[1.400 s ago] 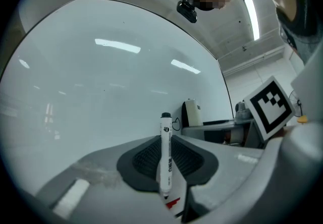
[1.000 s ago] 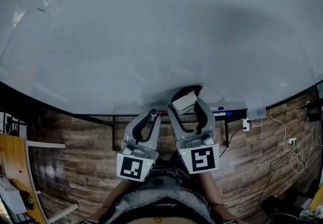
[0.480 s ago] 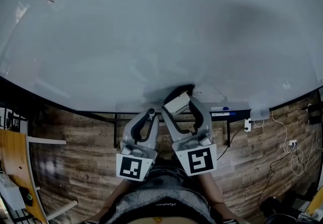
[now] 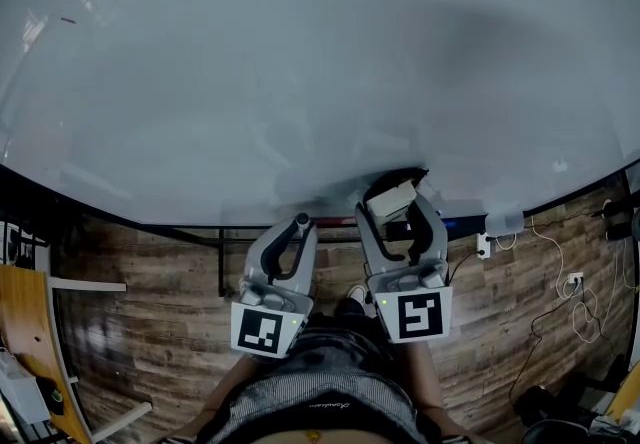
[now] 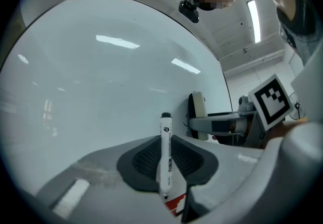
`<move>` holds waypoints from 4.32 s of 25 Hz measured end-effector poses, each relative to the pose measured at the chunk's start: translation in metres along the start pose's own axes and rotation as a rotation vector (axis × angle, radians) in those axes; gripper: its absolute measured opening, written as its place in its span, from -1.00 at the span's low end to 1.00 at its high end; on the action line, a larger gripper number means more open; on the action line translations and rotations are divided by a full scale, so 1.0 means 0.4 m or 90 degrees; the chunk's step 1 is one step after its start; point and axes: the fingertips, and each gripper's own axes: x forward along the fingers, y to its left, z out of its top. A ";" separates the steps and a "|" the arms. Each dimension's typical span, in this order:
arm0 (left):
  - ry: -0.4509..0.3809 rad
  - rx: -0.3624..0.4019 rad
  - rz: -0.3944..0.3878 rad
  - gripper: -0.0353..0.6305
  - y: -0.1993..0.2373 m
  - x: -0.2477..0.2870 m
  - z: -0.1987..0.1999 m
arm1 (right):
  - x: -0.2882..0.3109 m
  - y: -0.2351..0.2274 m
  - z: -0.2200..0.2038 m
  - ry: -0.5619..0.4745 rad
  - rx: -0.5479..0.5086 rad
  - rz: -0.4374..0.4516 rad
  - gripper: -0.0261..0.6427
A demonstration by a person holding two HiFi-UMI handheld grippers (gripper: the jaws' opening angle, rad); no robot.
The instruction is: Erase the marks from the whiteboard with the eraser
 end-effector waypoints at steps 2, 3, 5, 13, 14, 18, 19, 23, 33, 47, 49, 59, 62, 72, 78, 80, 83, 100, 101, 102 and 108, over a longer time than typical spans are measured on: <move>-0.001 -0.002 -0.002 -0.68 -0.005 0.005 0.000 | -0.001 -0.002 0.003 0.000 -0.003 -0.003 -0.15; 0.000 -0.002 -0.002 -0.69 -0.007 0.005 -0.001 | 0.000 -0.001 0.004 0.002 -0.005 -0.006 -0.15; 0.001 -0.004 -0.001 -0.68 -0.006 0.004 -0.003 | 0.003 0.006 0.004 0.005 -0.007 -0.007 -0.15; 0.010 -0.006 0.021 -0.68 0.034 -0.025 -0.012 | 0.037 0.097 0.016 -0.014 -0.001 0.048 -0.15; 0.011 -0.005 0.026 -0.68 0.041 -0.030 -0.011 | 0.041 0.108 0.016 -0.015 -0.001 0.055 -0.15; 0.015 0.000 0.041 -0.68 0.065 -0.049 -0.013 | 0.060 0.168 0.011 -0.006 0.000 0.105 -0.15; 0.014 0.004 0.042 -0.68 0.069 -0.053 -0.012 | 0.064 0.183 0.008 -0.002 -0.001 0.114 -0.15; 0.016 -0.001 0.049 -0.68 0.078 -0.064 -0.009 | 0.067 0.203 0.010 -0.006 -0.005 0.123 -0.15; 0.009 0.001 0.037 -0.69 0.053 -0.034 -0.006 | 0.021 0.071 -0.039 0.020 0.006 0.055 -0.15; 0.011 -0.007 0.024 -0.68 0.018 -0.019 -0.013 | 0.013 0.027 0.069 -0.041 -0.040 0.012 -0.14; 0.010 -0.008 0.028 -0.68 0.027 -0.022 -0.013 | 0.021 0.041 0.082 -0.048 -0.058 0.008 -0.14; 0.018 -0.006 0.043 -0.69 0.065 -0.037 -0.018 | 0.032 0.102 -0.009 -0.012 -0.041 0.044 -0.15; 0.019 -0.003 0.041 -0.69 0.072 -0.040 -0.018 | 0.039 0.127 -0.063 0.033 -0.034 0.057 -0.15; 0.010 0.017 0.022 -0.68 0.064 -0.045 -0.014 | 0.034 0.080 0.054 -0.007 -0.042 0.037 -0.15; 0.015 -0.020 0.032 -0.68 0.053 -0.053 -0.018 | 0.030 0.073 0.103 -0.064 -0.048 0.023 -0.15; 0.017 -0.020 0.035 -0.68 0.056 -0.055 -0.020 | 0.033 0.080 0.088 -0.065 -0.051 0.023 -0.15; 0.019 -0.012 0.038 -0.68 0.060 -0.057 -0.024 | 0.041 0.107 0.011 -0.014 -0.038 0.054 -0.15; 0.014 -0.015 0.030 -0.68 0.044 -0.047 -0.015 | 0.011 0.039 0.048 -0.013 -0.015 0.021 -0.15; 0.013 -0.016 0.027 -0.68 0.039 -0.042 -0.014 | 0.006 0.021 0.062 -0.025 -0.021 0.011 -0.15; 0.013 -0.017 0.023 -0.68 0.033 -0.037 -0.015 | 0.005 0.009 0.072 -0.036 -0.027 0.006 -0.15; 0.013 -0.002 0.011 -0.68 0.021 -0.028 -0.019 | 0.009 0.009 0.069 -0.059 -0.047 -0.015 -0.15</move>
